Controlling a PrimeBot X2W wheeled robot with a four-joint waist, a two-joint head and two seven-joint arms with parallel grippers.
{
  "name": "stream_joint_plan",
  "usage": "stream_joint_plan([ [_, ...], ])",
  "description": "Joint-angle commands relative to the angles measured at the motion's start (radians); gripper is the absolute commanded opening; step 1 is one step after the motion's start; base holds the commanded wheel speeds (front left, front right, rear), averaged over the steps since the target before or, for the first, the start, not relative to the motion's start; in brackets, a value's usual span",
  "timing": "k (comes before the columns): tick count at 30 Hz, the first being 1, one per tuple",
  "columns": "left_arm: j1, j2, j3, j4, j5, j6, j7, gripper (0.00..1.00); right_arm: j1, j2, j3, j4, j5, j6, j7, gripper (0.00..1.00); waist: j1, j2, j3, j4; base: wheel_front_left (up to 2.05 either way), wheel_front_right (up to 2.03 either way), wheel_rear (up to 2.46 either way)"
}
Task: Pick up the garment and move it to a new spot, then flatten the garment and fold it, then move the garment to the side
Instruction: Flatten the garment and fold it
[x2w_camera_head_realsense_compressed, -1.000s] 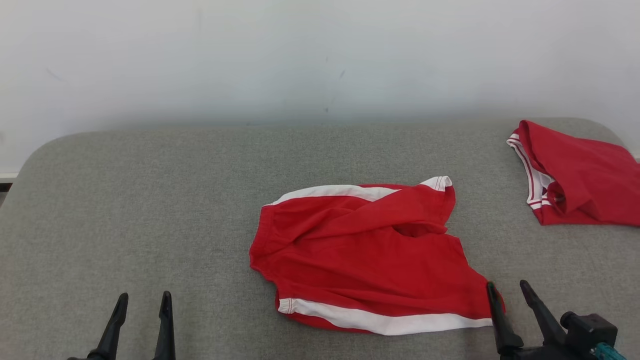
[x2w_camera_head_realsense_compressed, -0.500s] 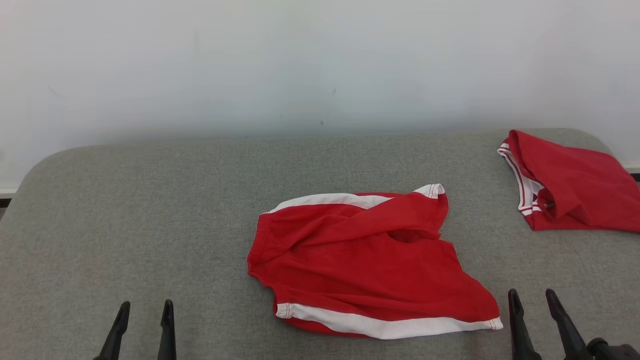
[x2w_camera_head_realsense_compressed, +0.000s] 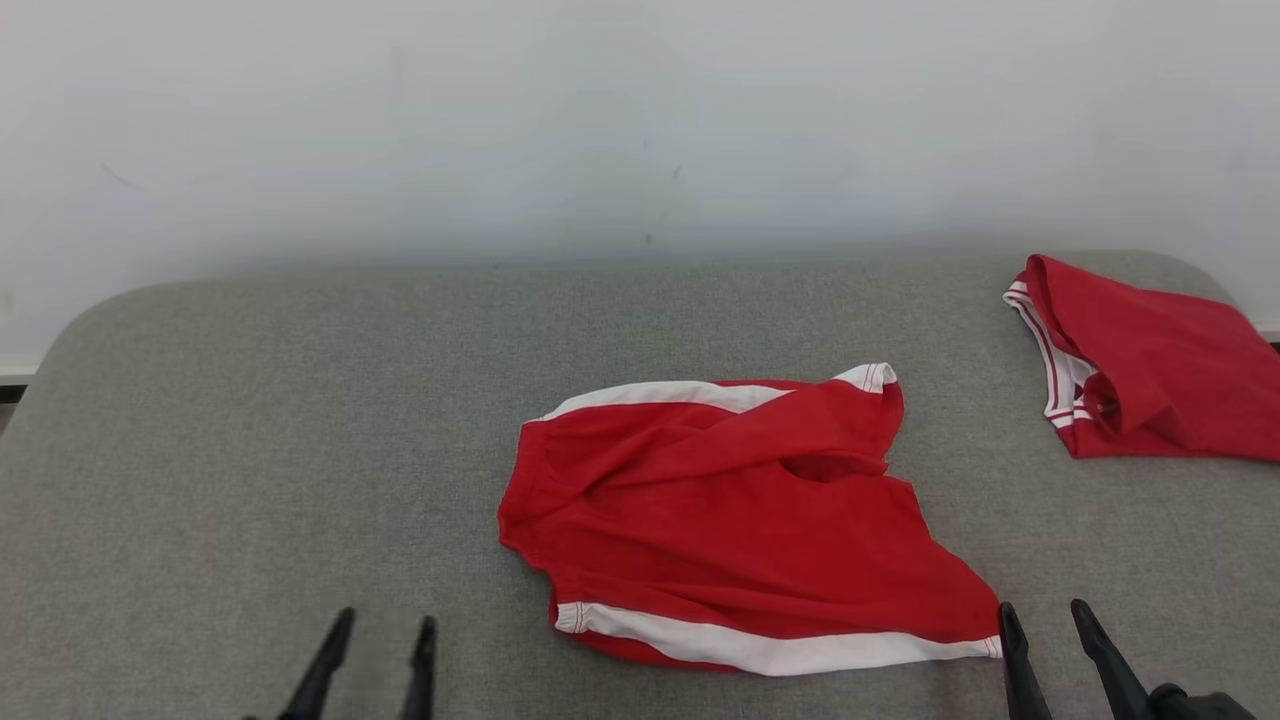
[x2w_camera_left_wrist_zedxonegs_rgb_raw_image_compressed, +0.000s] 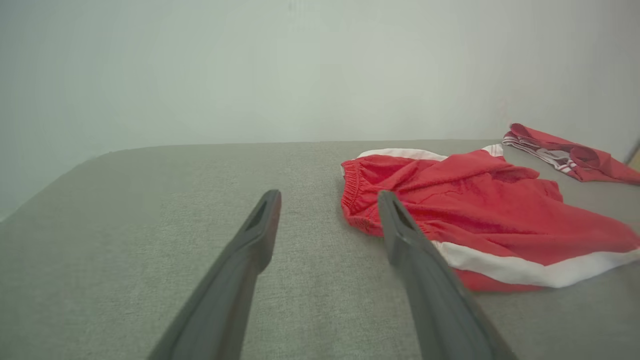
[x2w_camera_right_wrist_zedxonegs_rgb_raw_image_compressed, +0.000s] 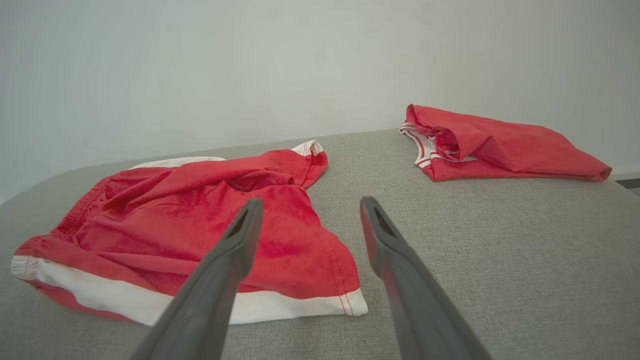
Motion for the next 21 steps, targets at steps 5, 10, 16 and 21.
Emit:
stream_joint_plan([
  [5, -0.074, 0.045, -0.162, 0.074, -0.031, 0.002, 0.0, 1.0, -0.062, -0.049, 0.04, 0.095, -0.001, -0.003, -0.004, 1.0, 0.0001, 0.0, 0.032, -0.015, 0.0, 0.0, 0.0],
  [10, -0.163, 0.066, -0.277, 0.144, -0.068, 0.002, 0.0, 1.0, -0.14, -0.084, 0.089, 0.192, 0.021, -0.003, -0.004, 1.0, 0.0001, 0.0, 0.088, -0.031, 0.0, 0.0, 0.0],
  [16, -0.252, 0.092, -0.364, 0.218, -0.099, 0.002, 0.0, 1.0, -0.216, -0.108, 0.139, 0.289, 0.04, -0.003, -0.004, 1.0, 0.0001, 0.0, 0.146, -0.049, 0.0, 0.0, 0.0],
  [21, -0.313, 0.111, -0.426, 0.291, -0.137, 0.002, 0.0, 1.0, -0.275, -0.116, 0.183, 0.372, 0.065, -0.003, -0.005, 1.0, 0.0001, 0.0, 0.184, -0.06, 0.0, 0.0, 0.0],
])
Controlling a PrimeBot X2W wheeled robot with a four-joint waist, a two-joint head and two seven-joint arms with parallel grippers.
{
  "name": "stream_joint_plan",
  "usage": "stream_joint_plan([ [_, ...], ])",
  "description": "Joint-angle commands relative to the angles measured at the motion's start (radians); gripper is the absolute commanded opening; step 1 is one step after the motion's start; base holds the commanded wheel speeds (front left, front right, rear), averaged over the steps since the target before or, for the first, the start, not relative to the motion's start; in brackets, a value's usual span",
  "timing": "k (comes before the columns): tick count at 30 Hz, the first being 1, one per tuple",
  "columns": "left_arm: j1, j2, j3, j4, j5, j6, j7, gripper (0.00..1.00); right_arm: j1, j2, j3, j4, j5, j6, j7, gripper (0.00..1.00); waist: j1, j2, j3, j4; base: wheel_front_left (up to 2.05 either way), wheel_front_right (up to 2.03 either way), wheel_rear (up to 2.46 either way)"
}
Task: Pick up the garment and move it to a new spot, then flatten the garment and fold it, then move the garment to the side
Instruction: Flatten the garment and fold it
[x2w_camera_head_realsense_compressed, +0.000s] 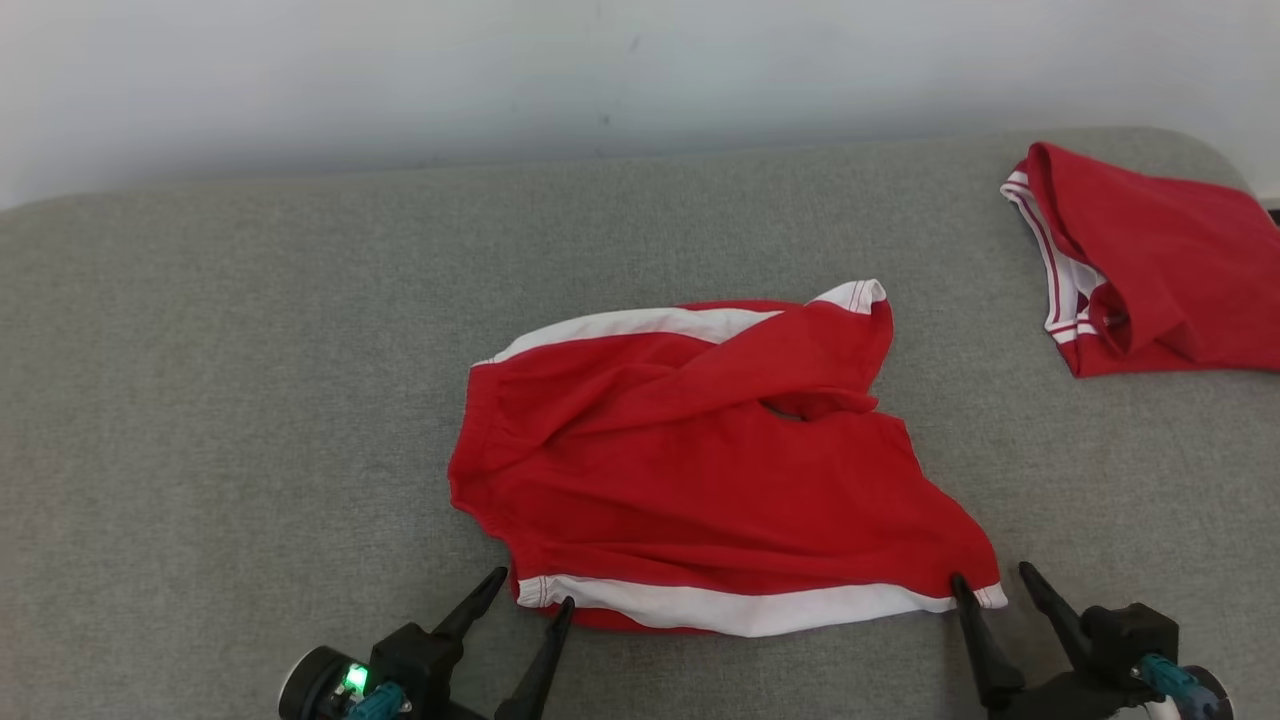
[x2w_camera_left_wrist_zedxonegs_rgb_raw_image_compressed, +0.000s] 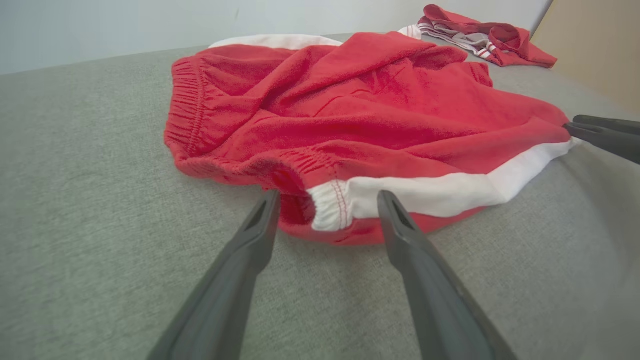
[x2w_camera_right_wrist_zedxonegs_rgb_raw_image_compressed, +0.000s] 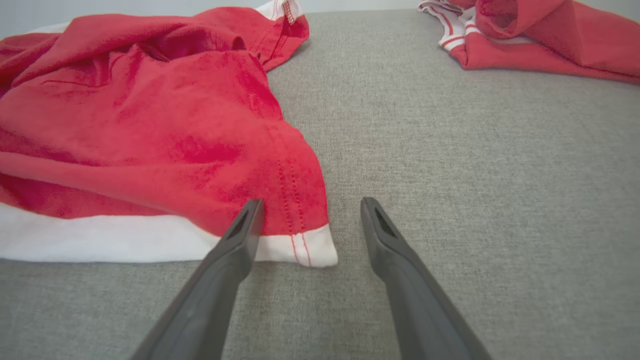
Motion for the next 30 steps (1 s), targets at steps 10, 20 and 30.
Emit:
stream_joint_plan([
  [10, -0.071, 0.011, -0.08, 0.049, -0.062, 0.002, 0.0, 0.0, -0.077, 0.004, 0.118, 0.08, 0.073, -0.003, -0.001, 0.07, -0.0001, -0.0001, 0.06, -0.015, 0.0, 0.0, 0.0],
  [20, -0.044, 0.034, -0.027, -0.052, -0.117, 0.002, 0.0, 0.0, -0.071, -0.011, 0.211, -0.099, 0.195, -0.003, -0.003, 0.0, -0.0001, -0.0001, 0.028, -0.015, 0.0, 0.0, 0.0],
  [30, -0.313, 0.119, -0.036, -0.12, -0.22, 0.002, 0.0, 0.0, -0.288, -0.075, 0.237, -0.206, 0.299, -0.003, 0.003, 0.0, -0.0001, -0.0001, 0.035, -0.023, 0.0, 0.0, 0.0],
])
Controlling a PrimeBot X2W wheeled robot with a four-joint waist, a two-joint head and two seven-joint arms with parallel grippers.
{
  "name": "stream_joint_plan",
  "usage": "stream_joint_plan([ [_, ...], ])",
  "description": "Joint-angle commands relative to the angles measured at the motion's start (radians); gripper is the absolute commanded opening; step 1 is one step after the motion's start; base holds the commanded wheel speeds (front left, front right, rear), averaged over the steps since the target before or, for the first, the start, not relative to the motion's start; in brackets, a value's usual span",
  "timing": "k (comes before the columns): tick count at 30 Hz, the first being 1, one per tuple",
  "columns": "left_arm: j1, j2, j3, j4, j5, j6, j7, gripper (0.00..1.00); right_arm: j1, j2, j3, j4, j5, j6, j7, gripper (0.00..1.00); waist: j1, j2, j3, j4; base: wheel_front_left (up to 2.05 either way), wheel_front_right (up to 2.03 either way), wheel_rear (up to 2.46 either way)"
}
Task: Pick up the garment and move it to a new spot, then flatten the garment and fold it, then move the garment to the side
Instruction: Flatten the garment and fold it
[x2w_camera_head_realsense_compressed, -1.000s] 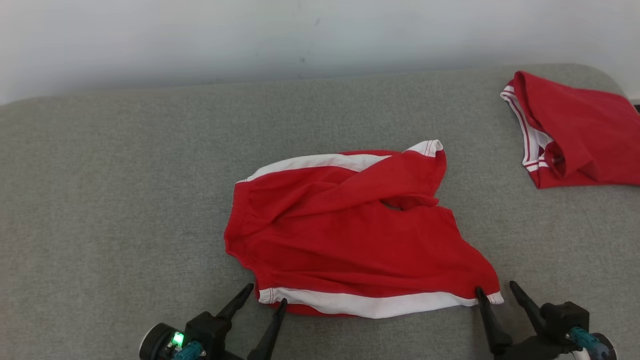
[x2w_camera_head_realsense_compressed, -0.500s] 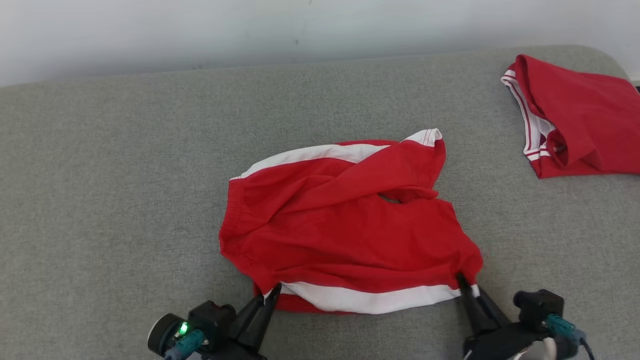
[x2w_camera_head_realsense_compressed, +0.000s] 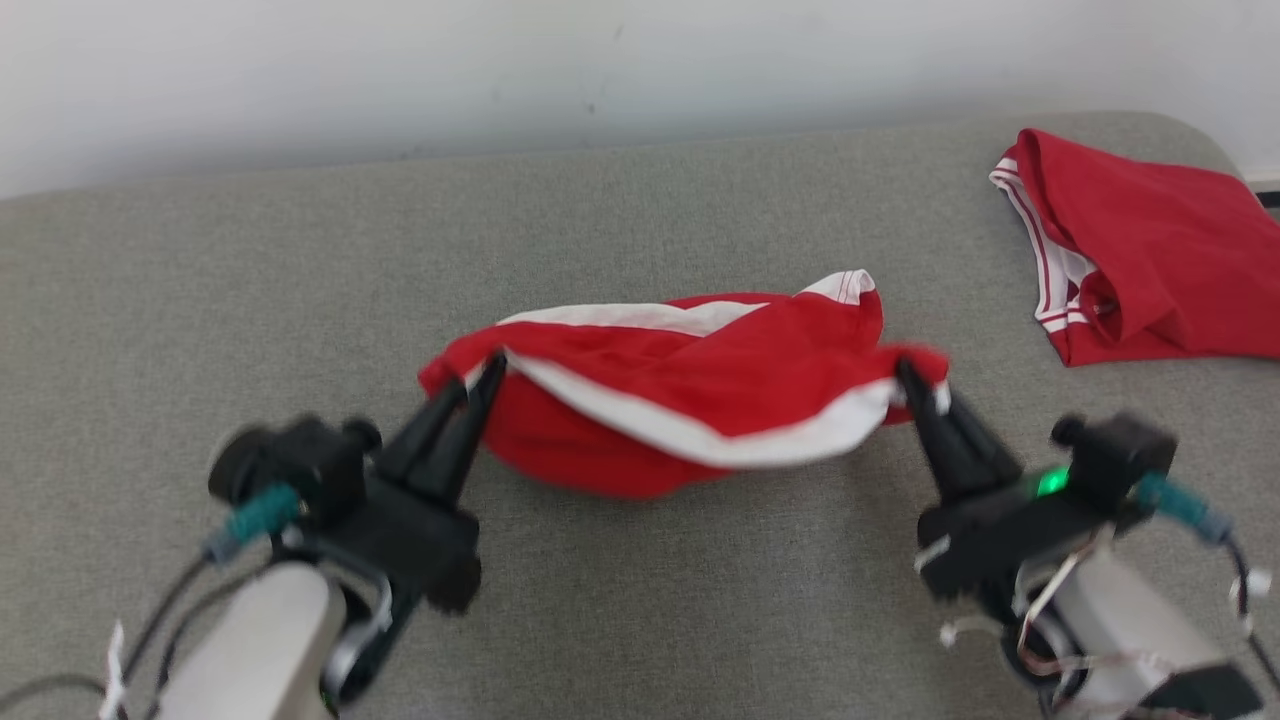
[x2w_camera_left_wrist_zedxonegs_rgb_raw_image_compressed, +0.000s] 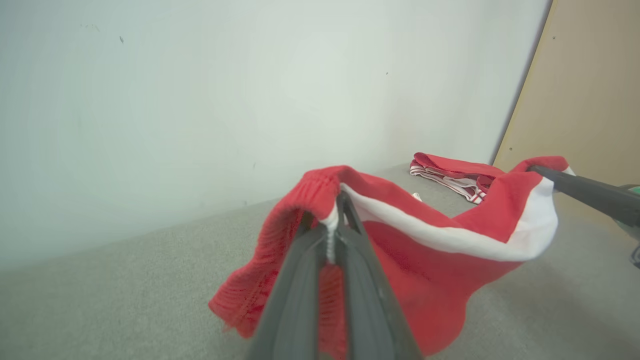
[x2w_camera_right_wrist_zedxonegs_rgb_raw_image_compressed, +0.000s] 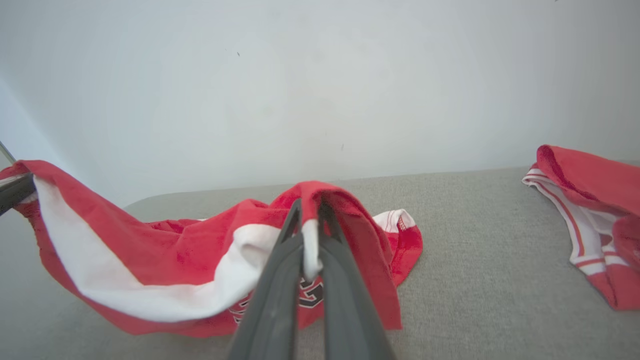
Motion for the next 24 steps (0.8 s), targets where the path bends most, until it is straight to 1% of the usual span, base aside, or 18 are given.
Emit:
stream_joint_plan([
  [1, -0.072, 0.016, -0.02, 0.011, -0.027, 0.002, 0.0, 0.0, -0.06, -0.012, -0.008, -0.005, 0.035, -0.003, 0.009, 0.0, 0.0, -0.0001, 0.026, -0.005, 0.0, 0.0, 0.0],
  [2, -0.123, 0.026, -0.035, 0.022, -0.046, 0.002, 0.004, 0.0, -0.101, -0.018, -0.016, -0.004, 0.055, -0.003, 0.017, 0.0, 0.0, -0.0001, 0.042, -0.006, 0.0, 0.0, 0.0],
  [3, -0.123, 0.026, -0.035, 0.022, -0.046, 0.002, 0.004, 0.0, -0.101, -0.018, -0.016, -0.004, 0.055, -0.003, 0.017, 0.0, 0.0, -0.0001, 0.042, -0.006, 0.0, 0.0, 0.0],
  [6, -0.3, 0.054, -0.066, 0.056, -0.108, 0.002, 0.033, 0.0, -0.246, -0.024, -0.046, 0.006, 0.123, -0.003, 0.065, 0.0, 0.0, -0.0001, 0.116, -0.008, 0.0, 0.0, 0.0],
  [10, -0.551, 0.072, -0.093, 0.122, -0.188, 0.002, 0.078, 0.0, -0.473, -0.024, -0.112, 0.037, 0.2, -0.003, 0.134, 0.0, 0.0, -0.0001, 0.241, -0.007, 0.0, 0.0, 0.0],
  [13, -0.746, 0.09, -0.12, 0.169, -0.228, 0.002, 0.117, 0.0, -0.667, -0.02, -0.151, 0.068, 0.222, -0.003, 0.197, 0.0, 0.0, -0.0001, 0.339, -0.012, 0.0, 0.0, 0.0],
  [15, -0.868, 0.089, -0.132, 0.201, -0.265, 0.002, 0.137, 0.0, -0.796, -0.015, -0.185, 0.101, 0.233, -0.003, 0.233, 0.0, 0.0, -0.0001, 0.398, -0.013, 0.0, 0.0, 0.0],
  [18, -1.05, 0.093, -0.159, 0.258, -0.291, 0.002, 0.165, 0.0, -0.983, -0.022, -0.234, 0.182, 0.193, -0.003, 0.273, 0.0, 0.0, -0.0001, 0.464, -0.011, 0.0, 0.0, 0.0],
  [19, -1.107, 0.094, -0.153, 0.286, -0.297, 0.002, 0.159, 0.0, -1.042, -0.018, -0.243, 0.212, 0.181, -0.003, 0.283, 0.0, 0.0, -0.0001, 0.479, -0.012, 0.0, 0.0, 0.0],
  [21, -1.215, 0.075, -0.144, 0.341, -0.326, 0.002, 0.163, 0.0, -1.162, -0.003, -0.269, 0.272, 0.152, -0.003, 0.294, 0.0, 0.0, -0.0001, 0.501, -0.019, 0.0, 0.0, 0.0],
  [24, -1.363, 0.066, -0.161, 0.408, -0.326, 0.002, 0.171, 0.0, -1.31, 0.011, -0.279, 0.349, 0.099, -0.003, 0.289, 0.0, 0.0, -0.0001, 0.527, -0.039, 0.0, 0.0, 0.0],
])
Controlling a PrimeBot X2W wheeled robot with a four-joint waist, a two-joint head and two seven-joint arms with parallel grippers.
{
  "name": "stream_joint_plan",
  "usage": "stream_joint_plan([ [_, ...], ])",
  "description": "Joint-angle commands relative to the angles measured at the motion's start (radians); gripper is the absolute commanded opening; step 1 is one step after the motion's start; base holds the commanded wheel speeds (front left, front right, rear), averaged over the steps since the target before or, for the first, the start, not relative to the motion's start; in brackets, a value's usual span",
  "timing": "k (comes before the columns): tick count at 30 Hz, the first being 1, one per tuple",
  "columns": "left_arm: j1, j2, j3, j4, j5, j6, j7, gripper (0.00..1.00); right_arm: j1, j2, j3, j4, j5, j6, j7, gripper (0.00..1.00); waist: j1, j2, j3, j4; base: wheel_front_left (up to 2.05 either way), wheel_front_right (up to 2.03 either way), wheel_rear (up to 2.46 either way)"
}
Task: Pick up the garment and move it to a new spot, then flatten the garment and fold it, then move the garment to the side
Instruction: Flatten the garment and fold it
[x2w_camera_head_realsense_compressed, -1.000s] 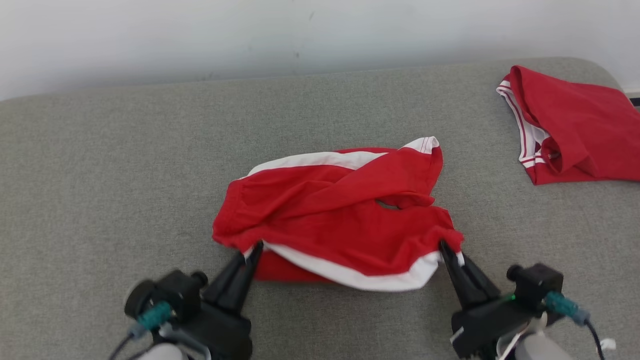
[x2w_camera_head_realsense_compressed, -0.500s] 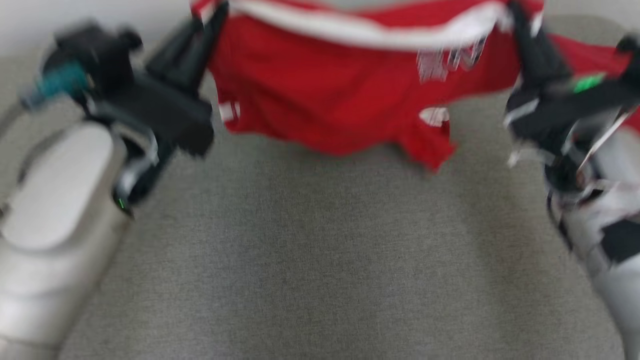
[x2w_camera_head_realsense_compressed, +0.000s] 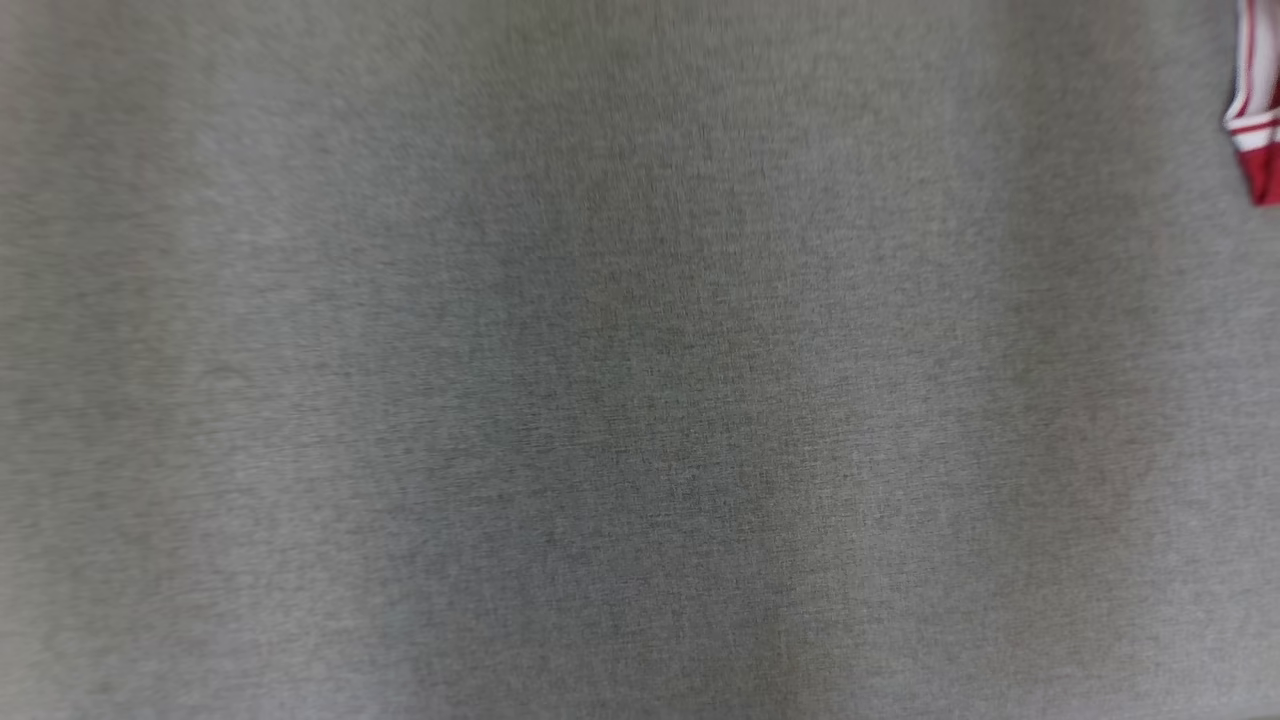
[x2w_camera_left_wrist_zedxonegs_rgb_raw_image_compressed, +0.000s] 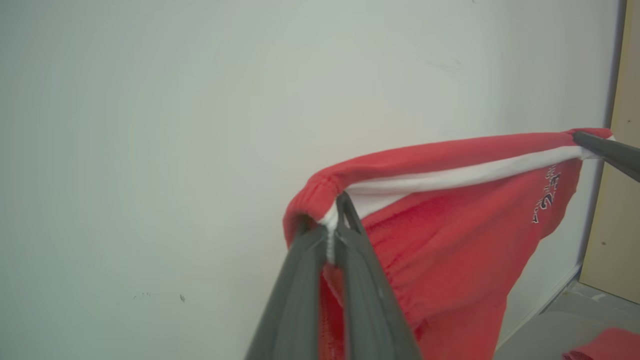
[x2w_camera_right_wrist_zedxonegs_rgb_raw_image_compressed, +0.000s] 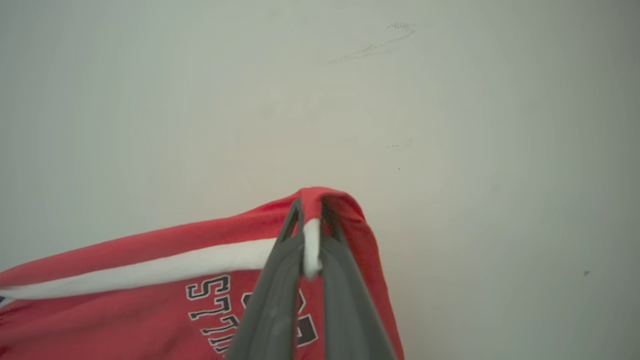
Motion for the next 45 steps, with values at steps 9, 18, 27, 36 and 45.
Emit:
stream_joint_plan([
  [9, -0.257, -0.007, -0.059, 0.169, -0.047, 0.003, -0.012, 0.0, -0.271, 0.053, -0.022, 0.214, -0.074, -0.003, -0.059, 0.0, -0.0005, -0.0003, 0.133, -0.064, 0.0, 0.0, 0.0],
  [18, -0.31, 0.005, -0.137, 0.232, -0.106, 0.003, -0.04, 0.0, -0.311, 0.066, 0.026, 0.302, -0.073, -0.003, -0.101, 0.0, -0.0005, -0.0003, 0.159, -0.063, 0.0, 0.0, 0.0],
  [27, -0.333, 0.02, -0.209, 0.248, -0.158, 0.003, -0.063, 0.0, -0.324, 0.07, 0.076, 0.324, -0.043, -0.003, -0.125, 0.0, -0.0005, -0.0003, 0.182, -0.066, 0.0, 0.0, 0.0],
  [36, -0.231, 0.057, -0.292, 0.138, -0.247, 0.003, -0.124, 0.0, -0.19, 0.04, 0.186, 0.224, 0.046, -0.003, -0.141, 0.0, -0.0005, -0.0003, 0.164, -0.062, 0.0, 0.0, 0.0],
  [45, 0.084, 0.195, -0.293, -0.097, -0.277, 0.004, -0.172, 0.0, 0.196, -0.056, 0.319, -0.033, 0.217, -0.003, -0.162, 0.0, -0.0005, -0.0003, 0.084, -0.074, 0.0, 0.0, 0.0],
])
